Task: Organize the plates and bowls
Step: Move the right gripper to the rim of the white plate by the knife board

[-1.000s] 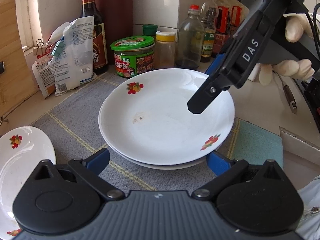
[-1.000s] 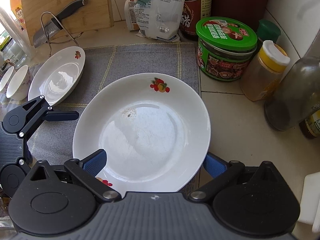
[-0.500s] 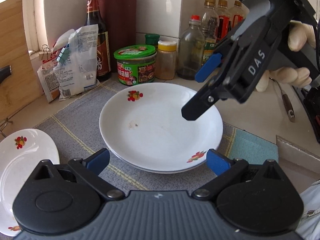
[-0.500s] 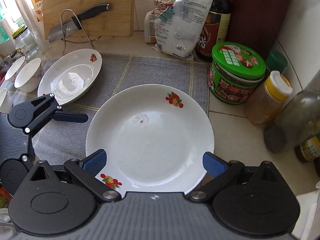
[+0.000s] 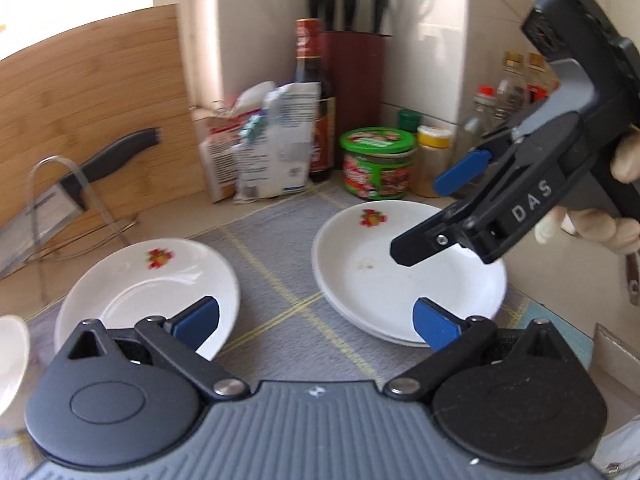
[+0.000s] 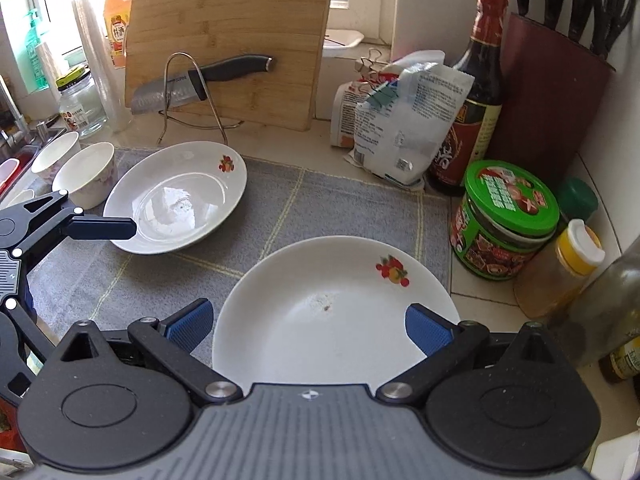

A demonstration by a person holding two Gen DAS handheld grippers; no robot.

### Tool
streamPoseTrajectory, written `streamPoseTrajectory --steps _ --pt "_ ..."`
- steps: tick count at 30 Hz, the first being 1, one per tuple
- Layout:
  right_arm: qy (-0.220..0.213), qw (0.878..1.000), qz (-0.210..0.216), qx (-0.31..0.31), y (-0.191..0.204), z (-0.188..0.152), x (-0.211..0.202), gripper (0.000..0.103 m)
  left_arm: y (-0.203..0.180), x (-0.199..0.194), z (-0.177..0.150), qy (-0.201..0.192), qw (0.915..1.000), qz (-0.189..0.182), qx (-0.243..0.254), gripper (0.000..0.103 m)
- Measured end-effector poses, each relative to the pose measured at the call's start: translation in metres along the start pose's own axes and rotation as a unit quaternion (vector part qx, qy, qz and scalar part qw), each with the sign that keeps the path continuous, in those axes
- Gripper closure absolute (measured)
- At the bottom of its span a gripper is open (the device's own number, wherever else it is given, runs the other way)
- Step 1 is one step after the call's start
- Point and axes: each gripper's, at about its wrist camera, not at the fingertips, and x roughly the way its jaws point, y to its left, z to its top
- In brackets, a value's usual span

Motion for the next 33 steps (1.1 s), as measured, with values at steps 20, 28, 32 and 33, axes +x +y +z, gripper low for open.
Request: streamPoseTrajectory --steps 20,28,32,33 --pt "0.001 0.987 0.138 -0.082 0.054 0.032 0.046 0.000 0.055 -0.013 -0.056 0.091 0.9672 0.181 -0.153 0.001" --pt "0.008 0.992 0.114 -0.062 0.060 0.041 0.050 0.000 0.074 0.010 -0.062 0.088 0.9733 0.156 -0.144 0.001" --pt "0.010 0.994 0.099 -0.052 0.060 0.045 0.053 0.000 0.083 0.023 -0.062 0.084 0.9789 0.135 -0.128 0.001" --pt "0.011 0.994 0.096 -0.049 0.060 0.046 0.054 0.000 0.085 0.026 -0.062 0.086 0.9792 0.132 -0.128 0.001"
